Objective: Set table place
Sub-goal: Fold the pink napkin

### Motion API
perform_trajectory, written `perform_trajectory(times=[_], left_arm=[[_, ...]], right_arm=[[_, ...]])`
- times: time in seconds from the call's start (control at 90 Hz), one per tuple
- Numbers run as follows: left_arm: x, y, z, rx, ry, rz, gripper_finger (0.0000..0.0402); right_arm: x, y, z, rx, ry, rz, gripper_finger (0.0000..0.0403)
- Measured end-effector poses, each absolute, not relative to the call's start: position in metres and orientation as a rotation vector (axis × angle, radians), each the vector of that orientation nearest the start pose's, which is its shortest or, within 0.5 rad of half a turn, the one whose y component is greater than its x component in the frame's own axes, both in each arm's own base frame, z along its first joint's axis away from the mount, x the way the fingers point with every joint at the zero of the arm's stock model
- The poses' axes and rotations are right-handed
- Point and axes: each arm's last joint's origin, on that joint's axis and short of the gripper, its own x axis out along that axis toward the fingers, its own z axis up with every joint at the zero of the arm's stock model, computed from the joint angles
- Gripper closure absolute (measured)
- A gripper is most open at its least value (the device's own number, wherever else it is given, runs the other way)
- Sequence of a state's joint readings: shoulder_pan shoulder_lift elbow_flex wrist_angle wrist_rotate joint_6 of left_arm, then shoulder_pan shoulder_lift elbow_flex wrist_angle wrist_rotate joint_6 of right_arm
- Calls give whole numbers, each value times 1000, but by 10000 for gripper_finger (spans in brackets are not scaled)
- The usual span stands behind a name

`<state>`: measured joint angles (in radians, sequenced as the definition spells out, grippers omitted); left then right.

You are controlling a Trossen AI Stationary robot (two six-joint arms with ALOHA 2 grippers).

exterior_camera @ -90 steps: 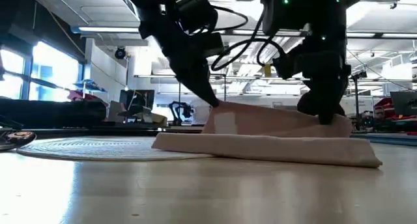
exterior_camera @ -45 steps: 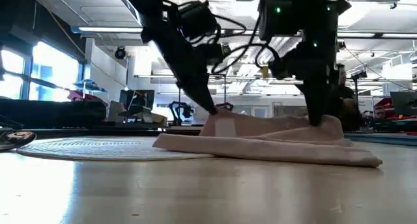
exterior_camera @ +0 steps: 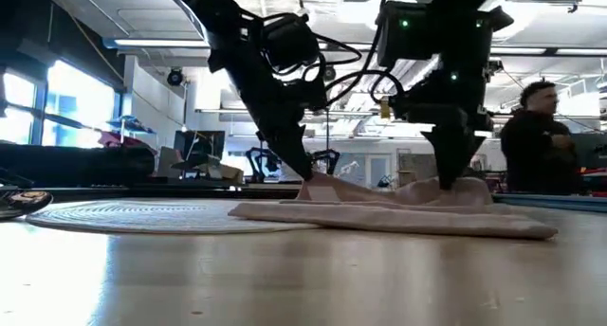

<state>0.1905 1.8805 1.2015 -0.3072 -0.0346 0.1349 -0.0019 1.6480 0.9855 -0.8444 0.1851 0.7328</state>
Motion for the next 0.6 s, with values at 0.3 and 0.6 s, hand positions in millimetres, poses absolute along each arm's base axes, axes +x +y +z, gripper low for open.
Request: perform_trajectory(times=[0.3, 0.6], left_arm=[[352, 94, 199, 21, 1003, 200, 306], [337, 92, 223, -84, 912, -195, 289]], right_arm=[[257, -5, 197, 544, 1331, -701, 222], [248, 7, 240, 532, 1088, -526, 212]])
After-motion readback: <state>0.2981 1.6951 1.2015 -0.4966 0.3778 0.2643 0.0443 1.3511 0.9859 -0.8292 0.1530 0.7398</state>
